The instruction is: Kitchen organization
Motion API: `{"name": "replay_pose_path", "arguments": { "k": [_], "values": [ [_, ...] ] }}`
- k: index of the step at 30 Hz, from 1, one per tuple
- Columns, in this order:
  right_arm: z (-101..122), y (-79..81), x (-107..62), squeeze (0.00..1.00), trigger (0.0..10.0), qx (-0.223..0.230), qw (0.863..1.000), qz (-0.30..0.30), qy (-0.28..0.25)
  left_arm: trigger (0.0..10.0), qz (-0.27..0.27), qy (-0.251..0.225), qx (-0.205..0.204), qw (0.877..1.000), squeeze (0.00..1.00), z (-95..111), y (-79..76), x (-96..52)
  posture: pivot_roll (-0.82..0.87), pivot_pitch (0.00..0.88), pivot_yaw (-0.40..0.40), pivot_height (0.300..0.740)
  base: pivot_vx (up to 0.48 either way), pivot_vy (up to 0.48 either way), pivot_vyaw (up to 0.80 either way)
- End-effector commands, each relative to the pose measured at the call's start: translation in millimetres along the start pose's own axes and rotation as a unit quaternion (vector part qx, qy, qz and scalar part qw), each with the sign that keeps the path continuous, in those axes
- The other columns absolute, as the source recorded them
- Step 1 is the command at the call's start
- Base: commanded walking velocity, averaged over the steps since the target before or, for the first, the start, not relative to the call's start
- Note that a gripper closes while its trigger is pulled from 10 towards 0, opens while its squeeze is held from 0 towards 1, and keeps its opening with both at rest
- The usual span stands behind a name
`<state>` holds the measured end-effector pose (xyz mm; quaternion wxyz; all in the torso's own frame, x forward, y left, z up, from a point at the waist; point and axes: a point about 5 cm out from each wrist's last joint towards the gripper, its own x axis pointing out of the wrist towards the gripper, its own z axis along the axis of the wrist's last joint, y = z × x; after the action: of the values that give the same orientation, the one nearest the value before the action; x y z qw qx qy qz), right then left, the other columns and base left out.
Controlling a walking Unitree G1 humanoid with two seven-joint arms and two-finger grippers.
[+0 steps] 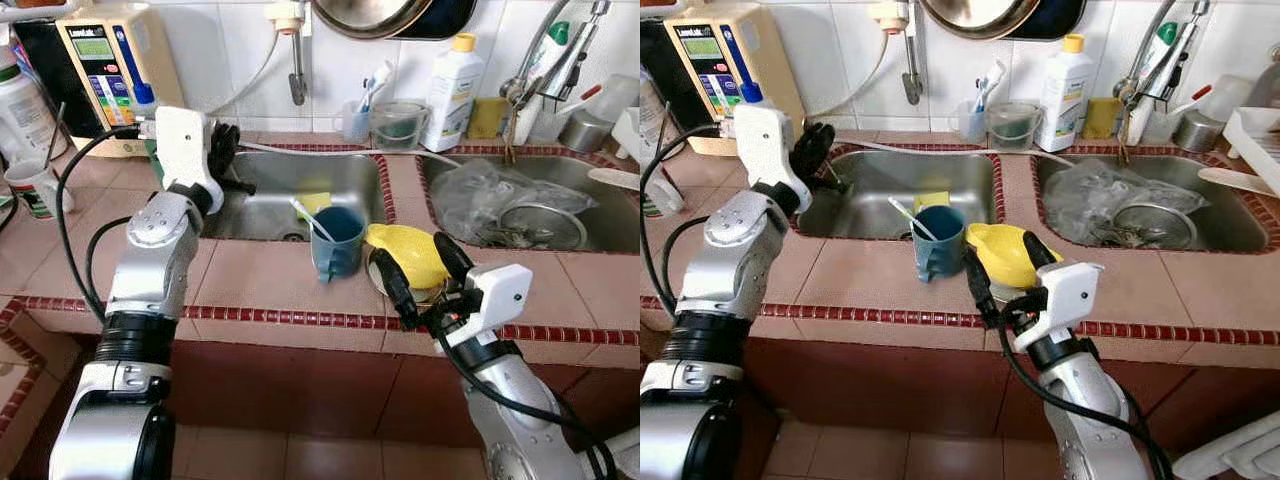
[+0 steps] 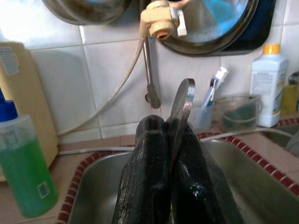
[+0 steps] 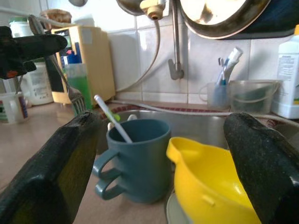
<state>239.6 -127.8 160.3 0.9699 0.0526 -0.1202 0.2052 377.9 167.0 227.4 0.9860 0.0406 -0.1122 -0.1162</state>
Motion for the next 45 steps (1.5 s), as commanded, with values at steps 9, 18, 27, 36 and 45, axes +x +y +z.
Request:
{"name": "replay_pose_path", "arguments": {
  "k": [9,18,27,36,45],
  "values": [
    [8.1,6.2,-1.7,0.00,10.0,-0.005,1.000,0.018,-0.005,10.0,-0.030,0.037,0.009,0.999,0.00,-23.1,9.6,-7.3,-0.09,0.000,0.050,0.740,0.000,0.000,0.00],
    [6.5,12.0,-6.4,0.00,10.0,-0.001,1.000,0.030,0.006,10.0,-0.028,0.044,0.000,0.999,0.00,-28.9,16.1,-8.1,-0.09,0.000,0.050,0.740,0.171,0.000,0.00],
    [7.1,12.9,-7.7,0.00,10.0,0.001,1.000,0.029,0.008,10.0,-0.032,0.045,-0.005,0.998,0.00,-30.5,17.2,-8.3,-0.09,0.000,0.051,0.740,0.357,0.000,0.00],
    [7.9,13.1,-8.0,0.00,10.0,0.001,1.000,0.027,0.008,10.0,-0.034,0.044,-0.009,0.998,0.00,-30.5,16.3,-7.7,-0.09,0.000,0.053,0.740,0.361,0.000,0.00],
    [8.8,13.0,-8.9,0.00,10.0,0.001,1.000,0.029,0.010,10.0,-0.026,0.047,-0.016,0.998,0.00,-32.1,14.9,-6.1,-0.10,0.000,0.051,0.740,0.102,0.000,0.00]
  ]
}}
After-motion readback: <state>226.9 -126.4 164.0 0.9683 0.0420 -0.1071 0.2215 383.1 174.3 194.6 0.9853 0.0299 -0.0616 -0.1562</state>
